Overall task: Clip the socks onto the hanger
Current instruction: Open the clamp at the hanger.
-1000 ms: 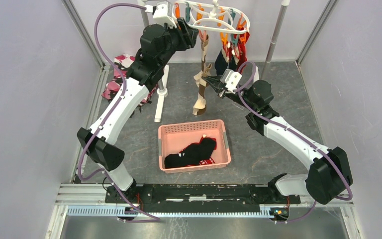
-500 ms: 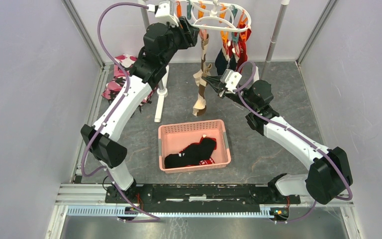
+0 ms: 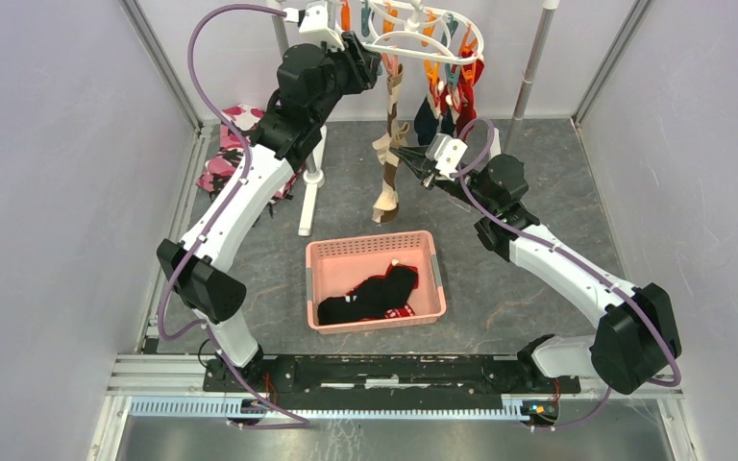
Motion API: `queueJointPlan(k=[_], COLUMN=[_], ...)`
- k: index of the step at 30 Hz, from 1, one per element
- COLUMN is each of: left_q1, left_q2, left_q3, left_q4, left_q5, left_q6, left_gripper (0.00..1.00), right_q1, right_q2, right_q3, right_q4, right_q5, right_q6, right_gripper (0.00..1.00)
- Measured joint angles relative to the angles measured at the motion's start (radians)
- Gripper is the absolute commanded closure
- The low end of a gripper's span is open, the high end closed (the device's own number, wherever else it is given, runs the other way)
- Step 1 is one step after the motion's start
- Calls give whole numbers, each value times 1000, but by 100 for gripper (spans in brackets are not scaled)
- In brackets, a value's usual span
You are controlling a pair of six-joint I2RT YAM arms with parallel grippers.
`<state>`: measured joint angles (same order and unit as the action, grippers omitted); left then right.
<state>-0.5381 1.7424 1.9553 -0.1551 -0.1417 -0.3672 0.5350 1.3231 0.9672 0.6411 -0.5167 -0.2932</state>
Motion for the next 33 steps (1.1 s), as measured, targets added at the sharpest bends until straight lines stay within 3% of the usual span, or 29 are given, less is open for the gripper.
queueJointPlan(k=[8, 18, 33], left_q1=[0, 0, 0], left_q2=[1, 2, 2], left_q3=[2, 3, 3], left_q4=[0, 2, 6], left_q5=[-6, -6, -7], left_q6=[10, 11, 11], left_gripper=[59, 61, 90], right_q1=[0, 0, 11], right_q2=[0, 0, 0], right_q3=[0, 0, 1], right_q4=[0, 0, -4], right_q5=[0, 0, 0], right_q6=[0, 0, -14], right_gripper=[100, 100, 100])
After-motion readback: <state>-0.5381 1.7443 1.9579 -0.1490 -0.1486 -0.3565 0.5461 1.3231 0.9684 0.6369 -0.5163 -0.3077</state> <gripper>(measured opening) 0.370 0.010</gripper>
